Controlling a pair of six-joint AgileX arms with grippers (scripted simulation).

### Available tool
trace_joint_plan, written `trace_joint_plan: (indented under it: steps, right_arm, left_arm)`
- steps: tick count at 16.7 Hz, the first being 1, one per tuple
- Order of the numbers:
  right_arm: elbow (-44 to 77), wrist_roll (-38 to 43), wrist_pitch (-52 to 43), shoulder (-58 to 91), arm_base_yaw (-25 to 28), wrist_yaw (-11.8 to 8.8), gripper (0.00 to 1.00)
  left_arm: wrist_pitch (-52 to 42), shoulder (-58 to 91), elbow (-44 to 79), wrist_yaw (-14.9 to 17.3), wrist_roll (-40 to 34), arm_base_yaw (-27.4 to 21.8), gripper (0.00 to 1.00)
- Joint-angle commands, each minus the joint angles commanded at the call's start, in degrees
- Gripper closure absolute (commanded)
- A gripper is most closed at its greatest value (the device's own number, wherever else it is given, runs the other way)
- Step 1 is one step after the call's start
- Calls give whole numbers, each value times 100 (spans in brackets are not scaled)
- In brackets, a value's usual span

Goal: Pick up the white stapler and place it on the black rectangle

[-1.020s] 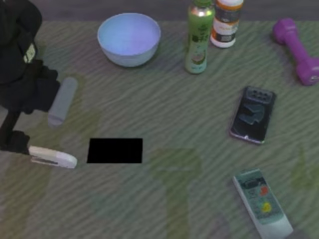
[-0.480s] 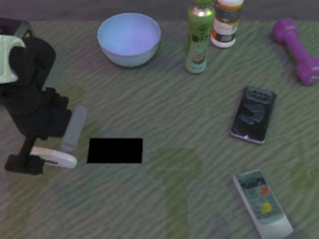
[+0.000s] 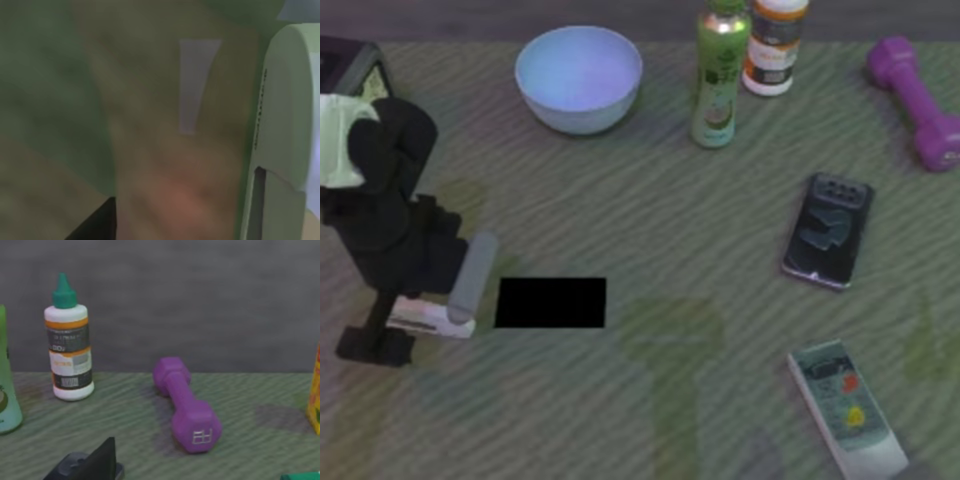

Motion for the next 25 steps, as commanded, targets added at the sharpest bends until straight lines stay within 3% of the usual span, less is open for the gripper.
trace_joint_plan:
  steps: [12,22,25]
  right_arm:
    - [0,0,0,0,0,0,0]
    - [0,0,0,0,0,0,0]
    - [0,0,0,0,0,0,0]
  left_arm:
    - [0,0,0,0,0,0,98]
    - [-19,-14,16,0,6,5,100]
    - [-414,-173,323,2,5,45,100]
